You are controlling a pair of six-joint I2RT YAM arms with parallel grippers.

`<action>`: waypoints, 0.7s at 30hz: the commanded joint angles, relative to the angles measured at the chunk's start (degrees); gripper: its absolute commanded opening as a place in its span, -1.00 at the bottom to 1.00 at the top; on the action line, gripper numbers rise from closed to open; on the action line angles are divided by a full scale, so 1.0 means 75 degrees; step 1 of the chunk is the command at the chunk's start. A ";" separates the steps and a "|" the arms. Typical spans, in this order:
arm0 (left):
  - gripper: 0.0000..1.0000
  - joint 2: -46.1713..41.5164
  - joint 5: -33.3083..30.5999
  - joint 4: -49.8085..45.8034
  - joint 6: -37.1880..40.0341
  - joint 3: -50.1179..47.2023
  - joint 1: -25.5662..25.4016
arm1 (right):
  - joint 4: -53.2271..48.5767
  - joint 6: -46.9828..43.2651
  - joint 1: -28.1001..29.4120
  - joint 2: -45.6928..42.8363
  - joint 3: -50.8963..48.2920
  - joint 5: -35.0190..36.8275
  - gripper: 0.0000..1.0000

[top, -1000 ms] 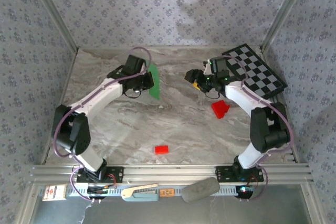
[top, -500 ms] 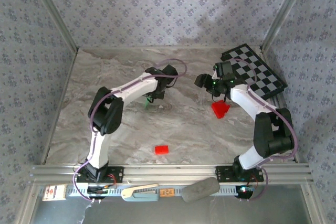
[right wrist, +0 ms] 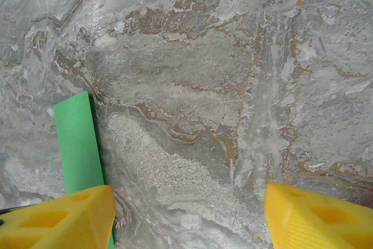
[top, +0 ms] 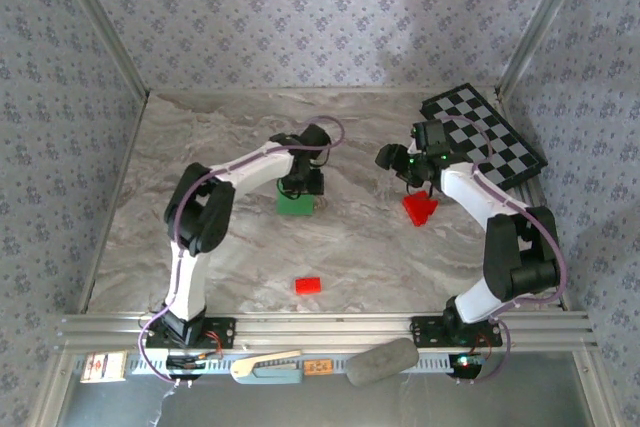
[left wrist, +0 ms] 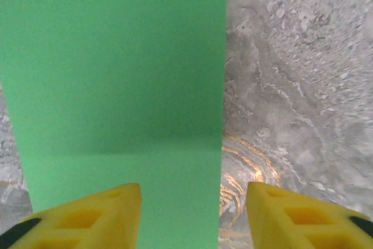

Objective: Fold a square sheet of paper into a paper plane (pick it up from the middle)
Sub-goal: Turn over the paper at the center of the table, then third fold the triangle at the center of the table.

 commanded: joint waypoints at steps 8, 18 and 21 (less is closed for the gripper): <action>0.35 -0.2642 0.0845 0.1397 -0.0591 -0.1637 0.1245 | -0.0784 -0.0689 0.1894 0.1643 0.1853 -0.0201 0.24; 0.52 -0.3481 0.1171 0.1910 -0.1174 -0.3399 0.2436 | -0.1110 -0.0511 0.3262 0.4042 0.3886 -0.0906 0.07; 0.55 -0.3532 0.1289 0.2057 -0.1261 -0.3697 0.2602 | -0.1318 -0.0537 0.3315 0.4489 0.4247 -0.0981 0.07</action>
